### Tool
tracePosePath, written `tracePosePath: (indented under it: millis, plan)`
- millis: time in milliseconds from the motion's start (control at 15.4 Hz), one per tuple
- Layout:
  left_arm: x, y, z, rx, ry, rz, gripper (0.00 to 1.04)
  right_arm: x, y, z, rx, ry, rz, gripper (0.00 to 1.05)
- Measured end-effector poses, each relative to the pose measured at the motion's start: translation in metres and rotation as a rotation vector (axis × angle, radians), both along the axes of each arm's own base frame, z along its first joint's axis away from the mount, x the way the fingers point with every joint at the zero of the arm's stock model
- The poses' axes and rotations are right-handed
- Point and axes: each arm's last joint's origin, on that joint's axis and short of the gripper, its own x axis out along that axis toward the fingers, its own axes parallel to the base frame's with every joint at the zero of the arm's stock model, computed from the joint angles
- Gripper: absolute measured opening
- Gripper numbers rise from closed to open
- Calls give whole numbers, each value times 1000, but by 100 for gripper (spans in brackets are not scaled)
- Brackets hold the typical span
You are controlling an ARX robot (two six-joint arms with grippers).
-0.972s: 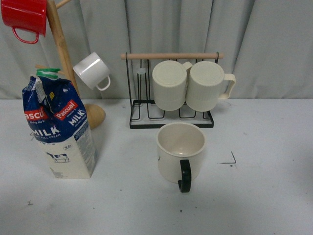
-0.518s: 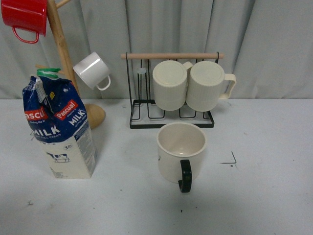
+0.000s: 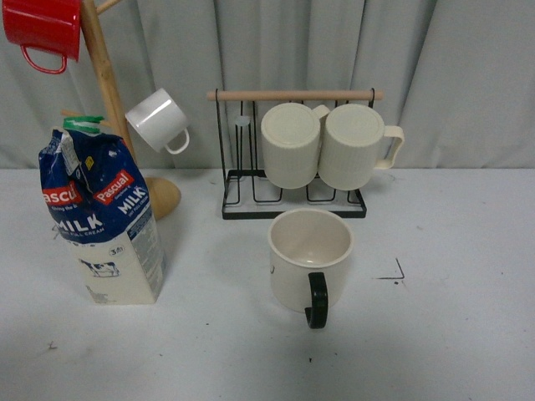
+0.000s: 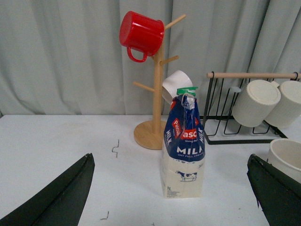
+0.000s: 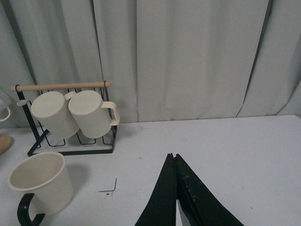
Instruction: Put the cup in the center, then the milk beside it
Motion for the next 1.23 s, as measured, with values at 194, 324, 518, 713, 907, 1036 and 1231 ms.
tracePosePath:
  millis: [194, 324, 518, 713, 907, 1036, 1231]
  plan:
    - [0, 0, 0, 0, 0, 0, 98, -5, 0, 0, 0, 7, 0, 2]
    - [0, 0, 0, 0, 0, 0, 98, -9, 0, 0, 0, 2, 0, 2]
    - [0, 0, 0, 0, 0, 0, 98, -13, 0, 0, 0, 2, 0, 2]
    - [0, 0, 0, 0, -1, 0, 98, -18, 0, -4, 0, 37, 0, 2]
    - [0, 0, 0, 0, -1, 1, 98, -25, 0, -5, 0, 21, 1, 2]
    - [0, 0, 0, 0, -1, 0, 98, -25, 0, -4, -1, 14, 2, 9]
    - [0, 0, 0, 0, 0, 0, 98, -25, 0, -4, -1, 13, 1, 31]
